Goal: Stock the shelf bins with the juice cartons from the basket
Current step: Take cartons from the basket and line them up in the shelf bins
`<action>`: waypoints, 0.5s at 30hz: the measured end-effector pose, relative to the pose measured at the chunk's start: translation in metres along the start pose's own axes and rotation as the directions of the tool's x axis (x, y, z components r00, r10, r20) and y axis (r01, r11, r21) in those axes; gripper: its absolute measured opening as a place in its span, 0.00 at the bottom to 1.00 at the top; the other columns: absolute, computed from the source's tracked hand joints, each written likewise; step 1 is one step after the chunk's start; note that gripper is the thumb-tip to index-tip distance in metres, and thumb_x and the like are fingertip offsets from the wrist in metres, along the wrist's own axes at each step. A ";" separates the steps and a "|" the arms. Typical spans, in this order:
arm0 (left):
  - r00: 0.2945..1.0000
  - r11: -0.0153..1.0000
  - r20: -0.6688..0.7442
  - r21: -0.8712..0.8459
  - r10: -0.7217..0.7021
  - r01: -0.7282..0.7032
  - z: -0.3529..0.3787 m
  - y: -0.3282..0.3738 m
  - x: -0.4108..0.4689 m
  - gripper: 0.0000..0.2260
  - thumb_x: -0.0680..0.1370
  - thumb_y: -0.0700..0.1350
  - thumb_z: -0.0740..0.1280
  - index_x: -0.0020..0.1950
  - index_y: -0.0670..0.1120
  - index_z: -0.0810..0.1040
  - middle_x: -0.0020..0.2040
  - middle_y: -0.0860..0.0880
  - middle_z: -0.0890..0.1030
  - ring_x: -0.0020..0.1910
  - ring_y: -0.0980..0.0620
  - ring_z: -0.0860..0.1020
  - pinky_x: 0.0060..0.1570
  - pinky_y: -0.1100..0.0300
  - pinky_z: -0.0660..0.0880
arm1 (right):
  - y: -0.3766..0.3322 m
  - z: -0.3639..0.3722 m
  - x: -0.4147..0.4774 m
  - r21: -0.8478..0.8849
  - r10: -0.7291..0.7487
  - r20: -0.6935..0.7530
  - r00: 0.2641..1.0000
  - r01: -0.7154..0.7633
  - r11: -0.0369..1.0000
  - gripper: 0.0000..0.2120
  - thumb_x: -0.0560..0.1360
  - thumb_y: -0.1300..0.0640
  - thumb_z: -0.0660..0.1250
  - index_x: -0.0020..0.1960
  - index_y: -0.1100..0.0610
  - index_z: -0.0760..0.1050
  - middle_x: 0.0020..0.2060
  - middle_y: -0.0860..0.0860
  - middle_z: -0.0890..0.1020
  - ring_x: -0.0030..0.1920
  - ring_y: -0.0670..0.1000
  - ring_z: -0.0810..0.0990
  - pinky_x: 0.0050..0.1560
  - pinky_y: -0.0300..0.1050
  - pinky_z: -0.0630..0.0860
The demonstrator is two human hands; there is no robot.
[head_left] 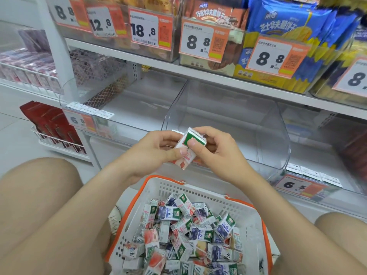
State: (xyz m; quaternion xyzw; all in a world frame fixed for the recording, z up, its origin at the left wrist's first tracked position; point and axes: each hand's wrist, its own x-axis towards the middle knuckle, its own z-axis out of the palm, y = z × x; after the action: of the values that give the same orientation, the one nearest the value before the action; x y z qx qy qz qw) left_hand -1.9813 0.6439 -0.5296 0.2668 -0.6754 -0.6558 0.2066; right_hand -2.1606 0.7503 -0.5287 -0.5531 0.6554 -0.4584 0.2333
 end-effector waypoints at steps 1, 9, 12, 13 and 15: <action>1.000 0.999 -0.006 0.032 0.004 -0.004 -0.006 0.001 -0.002 0.15 0.80 0.38 0.73 0.66 0.46 0.81 0.59 0.45 0.86 0.55 0.49 0.85 0.54 0.58 0.82 | -0.003 0.004 0.001 0.006 -0.020 -0.018 1.000 0.020 1.000 0.10 0.81 0.51 0.71 0.62 0.49 0.81 0.49 0.47 0.88 0.48 0.52 0.88 0.51 0.62 0.84; 0.912 0.585 -0.402 0.759 0.078 0.284 -0.074 -0.013 -0.010 0.35 0.76 0.53 0.71 0.79 0.50 0.60 0.73 0.46 0.61 0.74 0.39 0.63 0.71 0.42 0.67 | -0.044 0.065 0.035 -0.169 -0.172 -0.218 0.961 0.137 0.976 0.12 0.84 0.54 0.66 0.66 0.53 0.76 0.50 0.45 0.85 0.47 0.44 0.81 0.48 0.37 0.75; 0.890 0.519 -0.455 0.766 0.020 0.380 -0.091 -0.034 -0.006 0.36 0.78 0.52 0.69 0.81 0.46 0.56 0.78 0.44 0.58 0.75 0.34 0.63 0.70 0.40 0.68 | -0.051 0.099 0.069 -0.286 -0.266 -0.183 0.946 0.208 0.935 0.14 0.84 0.57 0.66 0.69 0.56 0.75 0.58 0.51 0.81 0.57 0.49 0.77 0.56 0.36 0.68; 0.898 0.532 -0.440 0.757 -0.013 0.378 -0.095 -0.041 -0.004 0.37 0.78 0.53 0.69 0.81 0.45 0.54 0.79 0.44 0.57 0.76 0.34 0.63 0.70 0.40 0.68 | -0.052 0.110 0.083 -0.327 -0.285 -0.162 0.945 0.221 0.919 0.15 0.84 0.57 0.65 0.70 0.58 0.74 0.61 0.53 0.79 0.60 0.51 0.76 0.58 0.37 0.67; 0.919 0.559 -0.394 0.757 -0.021 0.338 -0.101 -0.053 -0.004 0.40 0.78 0.52 0.69 0.82 0.45 0.49 0.82 0.46 0.54 0.79 0.37 0.62 0.70 0.39 0.69 | -0.051 0.129 0.108 -0.422 -0.264 -0.098 0.960 0.200 0.884 0.16 0.85 0.58 0.64 0.71 0.60 0.72 0.64 0.57 0.76 0.62 0.58 0.75 0.60 0.47 0.70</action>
State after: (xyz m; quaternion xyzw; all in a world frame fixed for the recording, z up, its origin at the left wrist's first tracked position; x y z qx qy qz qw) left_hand -1.9100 0.5689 -0.5767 0.5090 -0.8217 -0.2338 0.1053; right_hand -2.0599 0.6061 -0.5233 -0.6273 0.6814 -0.3770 0.0051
